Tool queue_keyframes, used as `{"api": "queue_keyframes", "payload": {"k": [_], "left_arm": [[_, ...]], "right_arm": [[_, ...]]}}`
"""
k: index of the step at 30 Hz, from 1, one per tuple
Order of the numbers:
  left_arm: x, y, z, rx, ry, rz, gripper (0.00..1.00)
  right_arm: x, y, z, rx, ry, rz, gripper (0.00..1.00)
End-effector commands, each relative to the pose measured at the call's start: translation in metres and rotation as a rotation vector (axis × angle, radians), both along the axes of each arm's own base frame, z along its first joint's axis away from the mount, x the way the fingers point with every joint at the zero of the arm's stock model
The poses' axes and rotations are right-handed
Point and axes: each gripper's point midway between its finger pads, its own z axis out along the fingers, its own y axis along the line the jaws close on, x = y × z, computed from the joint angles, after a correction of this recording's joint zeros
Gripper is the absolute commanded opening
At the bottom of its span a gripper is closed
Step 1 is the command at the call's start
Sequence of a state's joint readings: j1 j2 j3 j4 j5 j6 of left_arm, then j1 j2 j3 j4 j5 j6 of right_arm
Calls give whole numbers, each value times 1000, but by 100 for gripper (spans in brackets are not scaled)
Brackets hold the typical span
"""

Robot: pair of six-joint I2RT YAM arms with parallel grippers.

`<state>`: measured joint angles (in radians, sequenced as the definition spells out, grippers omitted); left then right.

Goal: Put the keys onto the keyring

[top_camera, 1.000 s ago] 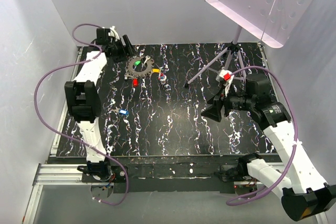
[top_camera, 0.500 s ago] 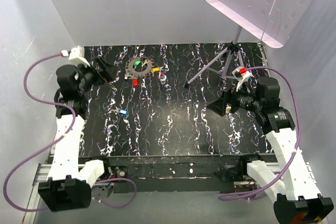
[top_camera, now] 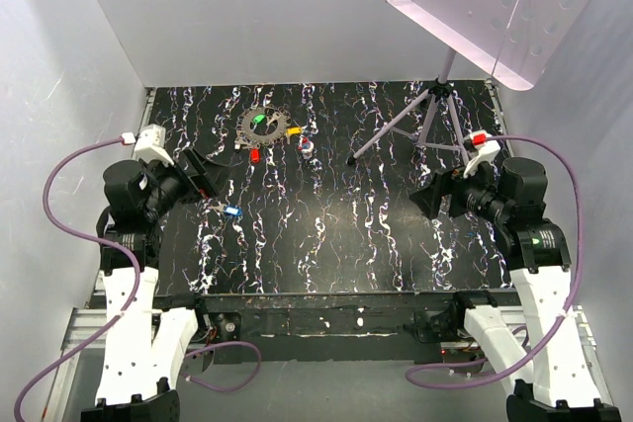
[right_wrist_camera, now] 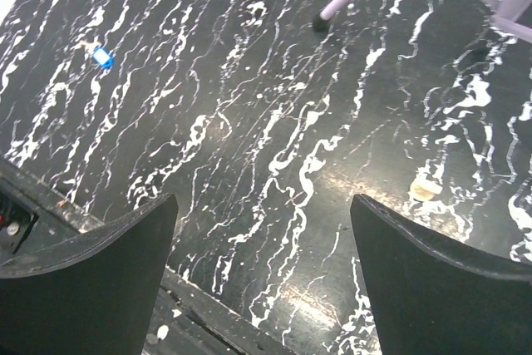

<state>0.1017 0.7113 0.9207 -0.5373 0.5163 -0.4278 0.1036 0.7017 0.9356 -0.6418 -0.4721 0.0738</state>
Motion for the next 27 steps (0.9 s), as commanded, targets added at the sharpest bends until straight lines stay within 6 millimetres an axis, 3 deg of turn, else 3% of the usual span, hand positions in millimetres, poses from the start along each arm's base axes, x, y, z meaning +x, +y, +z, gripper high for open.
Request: {"api": "queue_keyframes", "payload": {"k": [1,11,20,27], "left_arm": [[-15,-10,-4,-34,56,-52,98],[-32,-15,7,-32,74,-82,98],[-30,-13,7,-29,92,-61,98],[-30,-9,4,-16,62,-38,98]], "right_arm": [[4,-20,23,-32,-89,-124,94],[-6,-28,32,6,-153,-198,94],[-14,-29,44,46,-184,-211,94],[-7,-30,43,63,-202,-224,94]]}}
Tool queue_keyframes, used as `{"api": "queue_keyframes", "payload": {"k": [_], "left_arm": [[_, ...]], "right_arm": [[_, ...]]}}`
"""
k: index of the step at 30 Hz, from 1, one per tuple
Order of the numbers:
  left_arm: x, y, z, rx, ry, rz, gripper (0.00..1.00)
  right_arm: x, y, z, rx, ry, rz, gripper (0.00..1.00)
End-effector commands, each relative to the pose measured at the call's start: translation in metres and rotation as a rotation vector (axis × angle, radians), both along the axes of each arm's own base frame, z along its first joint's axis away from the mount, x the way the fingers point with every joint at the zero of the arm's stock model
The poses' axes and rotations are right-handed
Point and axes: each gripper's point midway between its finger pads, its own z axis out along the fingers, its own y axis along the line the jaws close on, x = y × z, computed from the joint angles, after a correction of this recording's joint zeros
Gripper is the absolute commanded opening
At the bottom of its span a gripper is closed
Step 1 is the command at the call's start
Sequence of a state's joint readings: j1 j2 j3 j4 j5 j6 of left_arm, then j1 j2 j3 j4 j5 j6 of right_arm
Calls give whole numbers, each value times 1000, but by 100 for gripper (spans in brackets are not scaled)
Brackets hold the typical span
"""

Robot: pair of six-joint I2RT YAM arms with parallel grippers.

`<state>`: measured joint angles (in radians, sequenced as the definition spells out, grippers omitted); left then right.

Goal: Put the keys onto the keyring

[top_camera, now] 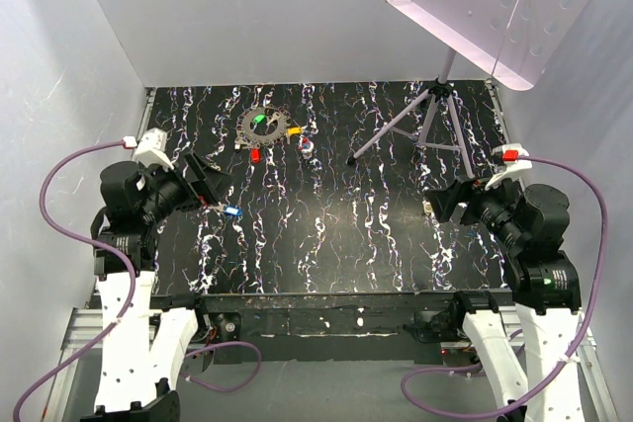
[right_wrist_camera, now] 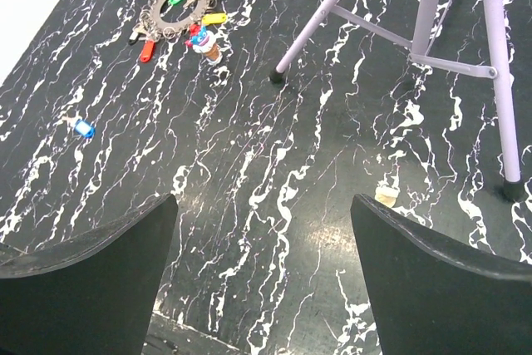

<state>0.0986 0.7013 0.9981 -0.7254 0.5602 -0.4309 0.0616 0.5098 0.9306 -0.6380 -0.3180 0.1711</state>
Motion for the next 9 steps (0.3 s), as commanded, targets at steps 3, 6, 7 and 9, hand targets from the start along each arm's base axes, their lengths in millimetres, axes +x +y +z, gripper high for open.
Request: {"api": "queue_keyframes", "payload": {"k": [3,6,7,9], "left_arm": [[-7,-1,2,5,-44,0,98],[-10,-2,-1,9,-52,-3,98],[-11,-2,-2,10,-53,-3,98],[-14,-2,-4,14,-56,-5,98]], "right_arm": [[8,3,10,26,-56,8,94],[9,3,7,27,-45,11,94],[8,4,6,28,-45,15,94],[8,3,5,21,-47,17,95]]}}
